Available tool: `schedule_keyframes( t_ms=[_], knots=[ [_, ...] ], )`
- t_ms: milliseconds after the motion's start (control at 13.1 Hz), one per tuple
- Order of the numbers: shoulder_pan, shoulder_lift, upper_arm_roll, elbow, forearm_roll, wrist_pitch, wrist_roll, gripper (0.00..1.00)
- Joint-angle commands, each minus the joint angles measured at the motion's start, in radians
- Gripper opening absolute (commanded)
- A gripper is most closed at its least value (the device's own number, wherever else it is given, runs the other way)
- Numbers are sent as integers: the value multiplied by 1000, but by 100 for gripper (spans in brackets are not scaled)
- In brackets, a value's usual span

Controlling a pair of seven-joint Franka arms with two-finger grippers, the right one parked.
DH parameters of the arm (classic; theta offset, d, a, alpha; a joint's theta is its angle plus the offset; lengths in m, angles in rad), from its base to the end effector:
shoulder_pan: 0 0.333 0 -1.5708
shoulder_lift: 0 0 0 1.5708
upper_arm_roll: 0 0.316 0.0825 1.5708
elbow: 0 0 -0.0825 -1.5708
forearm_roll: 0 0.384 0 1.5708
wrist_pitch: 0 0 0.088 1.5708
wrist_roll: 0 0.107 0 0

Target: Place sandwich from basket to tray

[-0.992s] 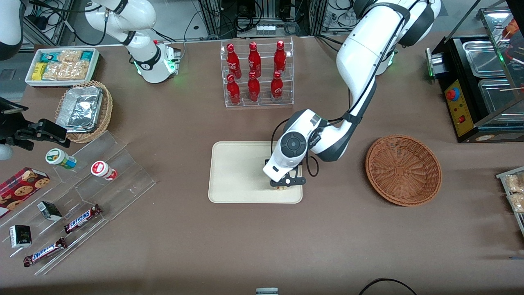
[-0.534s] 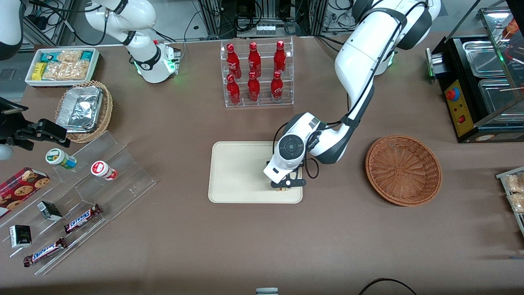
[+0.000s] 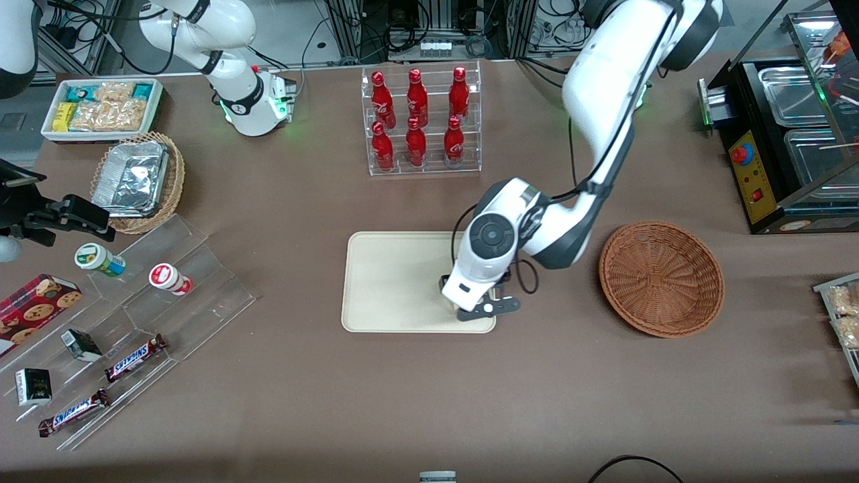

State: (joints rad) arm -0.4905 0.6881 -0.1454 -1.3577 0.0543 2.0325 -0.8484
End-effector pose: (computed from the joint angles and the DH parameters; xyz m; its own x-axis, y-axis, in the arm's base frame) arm 0.6024 -0.4129 0.3179 0.9752 0.2182 -0.0370 0.2191 -0.9754 0.0241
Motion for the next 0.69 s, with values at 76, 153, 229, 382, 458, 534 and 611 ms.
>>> schedule_keyframes(
  t_ms=[76, 153, 229, 382, 458, 534, 611],
  knots=[
    [105, -174, 4, -34, 10, -189, 0, 100],
    [151, -212, 4, -40, 10, -271, 55, 100],
    [182, -238, 4, -46, 10, -323, 113, 100],
    [259, -316, 4, -92, 12, -350, 144, 100],
    [286, -372, 4, -137, 15, -348, 150, 100],
    [328, -427, 4, -180, 15, -348, 178, 100],
    [364, -473, 3, -214, 10, -354, 231, 100]
  ],
)
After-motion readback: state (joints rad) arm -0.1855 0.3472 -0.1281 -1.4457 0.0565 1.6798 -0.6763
